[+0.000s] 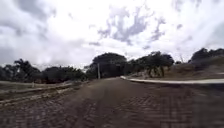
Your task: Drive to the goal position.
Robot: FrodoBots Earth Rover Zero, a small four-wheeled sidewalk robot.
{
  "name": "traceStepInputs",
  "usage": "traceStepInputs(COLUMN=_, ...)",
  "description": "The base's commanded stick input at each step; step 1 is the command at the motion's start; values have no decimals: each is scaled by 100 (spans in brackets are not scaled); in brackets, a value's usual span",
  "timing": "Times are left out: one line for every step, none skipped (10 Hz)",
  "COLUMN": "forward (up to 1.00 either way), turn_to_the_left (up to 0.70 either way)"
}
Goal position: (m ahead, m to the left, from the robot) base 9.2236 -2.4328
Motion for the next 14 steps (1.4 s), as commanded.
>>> traceStepInputs(forward=70, turn_to_the_left=0)
traceStepInputs(forward=70, turn_to_the_left=0)
traceStepInputs(forward=70, turn_to_the_left=0)
traceStepInputs(forward=70, turn_to_the_left=0)
traceStepInputs(forward=70, turn_to_the_left=0)
traceStepInputs(forward=70, turn_to_the_left=0)
traceStepInputs(forward=70, turn_to_the_left=0)
traceStepInputs(forward=70, turn_to_the_left=0)
traceStepInputs(forward=70, turn_to_the_left=0)
traceStepInputs(forward=76, turn_to_the_left=0)
traceStepInputs(forward=85, turn_to_the_left=0)
traceStepInputs(forward=85, turn_to_the_left=0)
traceStepInputs(forward=85, turn_to_the_left=0)
traceStepInputs(forward=85, turn_to_the_left=0)
